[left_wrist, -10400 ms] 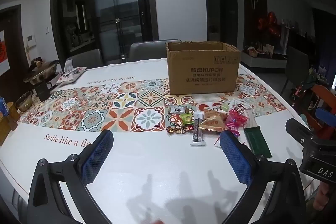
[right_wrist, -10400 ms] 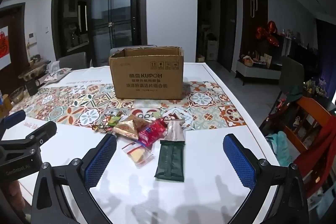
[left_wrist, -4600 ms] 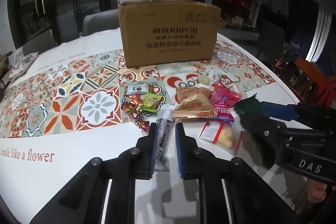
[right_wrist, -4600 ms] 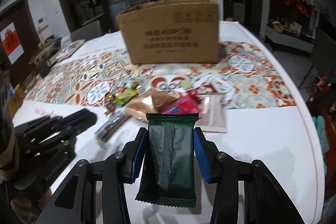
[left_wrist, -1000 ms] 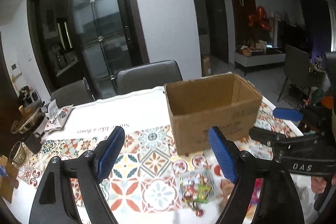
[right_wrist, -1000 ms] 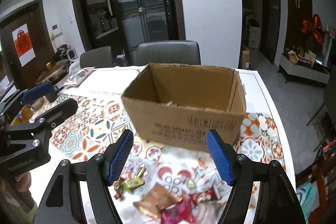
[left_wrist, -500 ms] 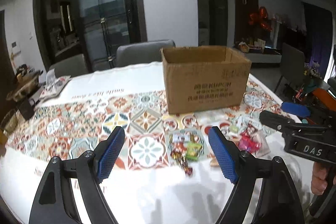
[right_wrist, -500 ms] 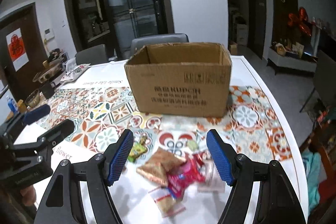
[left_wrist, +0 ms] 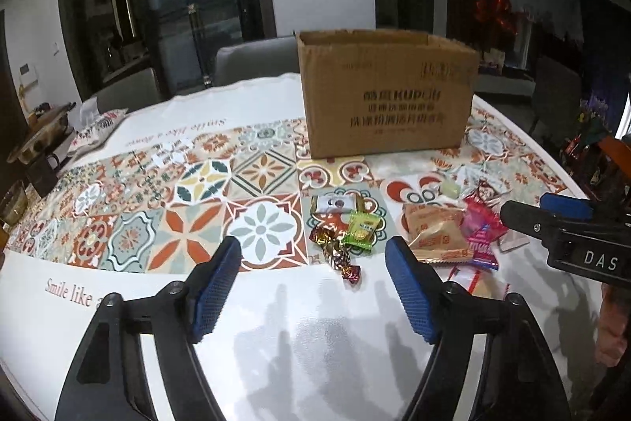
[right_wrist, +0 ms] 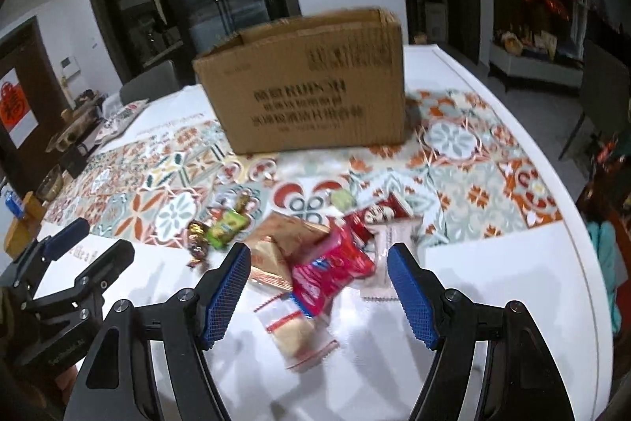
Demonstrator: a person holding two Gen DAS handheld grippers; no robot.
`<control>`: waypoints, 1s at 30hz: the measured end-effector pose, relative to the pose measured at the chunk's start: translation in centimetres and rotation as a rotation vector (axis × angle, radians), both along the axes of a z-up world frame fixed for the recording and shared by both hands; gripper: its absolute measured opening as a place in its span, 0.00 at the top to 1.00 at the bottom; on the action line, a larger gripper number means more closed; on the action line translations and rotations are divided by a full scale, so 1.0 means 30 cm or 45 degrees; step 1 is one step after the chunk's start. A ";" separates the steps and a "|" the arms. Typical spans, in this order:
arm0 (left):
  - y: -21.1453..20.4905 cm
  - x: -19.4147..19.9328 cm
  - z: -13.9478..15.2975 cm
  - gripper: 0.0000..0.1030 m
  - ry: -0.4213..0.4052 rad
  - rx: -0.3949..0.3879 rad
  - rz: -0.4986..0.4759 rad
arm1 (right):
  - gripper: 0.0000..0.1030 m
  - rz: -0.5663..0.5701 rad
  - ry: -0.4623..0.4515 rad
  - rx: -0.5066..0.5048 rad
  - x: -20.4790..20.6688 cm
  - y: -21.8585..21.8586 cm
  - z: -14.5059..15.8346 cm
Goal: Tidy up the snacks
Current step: 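Move both tools back to the snack pile, then grasp the gold candies with the left tool while the right tool grasps the pink packet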
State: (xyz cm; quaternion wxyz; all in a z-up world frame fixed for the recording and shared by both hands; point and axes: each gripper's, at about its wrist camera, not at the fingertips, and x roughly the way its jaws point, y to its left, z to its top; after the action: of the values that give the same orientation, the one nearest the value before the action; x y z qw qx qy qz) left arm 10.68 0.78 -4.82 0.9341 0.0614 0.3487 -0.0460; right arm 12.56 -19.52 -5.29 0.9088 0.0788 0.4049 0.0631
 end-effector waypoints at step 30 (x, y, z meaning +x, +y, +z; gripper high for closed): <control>-0.018 0.217 -0.209 0.65 0.282 -0.110 -0.006 | 0.51 0.086 0.187 0.059 0.134 0.039 -0.181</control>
State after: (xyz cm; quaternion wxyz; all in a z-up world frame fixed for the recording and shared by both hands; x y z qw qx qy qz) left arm 17.19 0.23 -11.10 0.8915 0.0164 0.4473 -0.0696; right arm 16.59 -18.34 -10.71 0.8718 0.0907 0.4714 0.0972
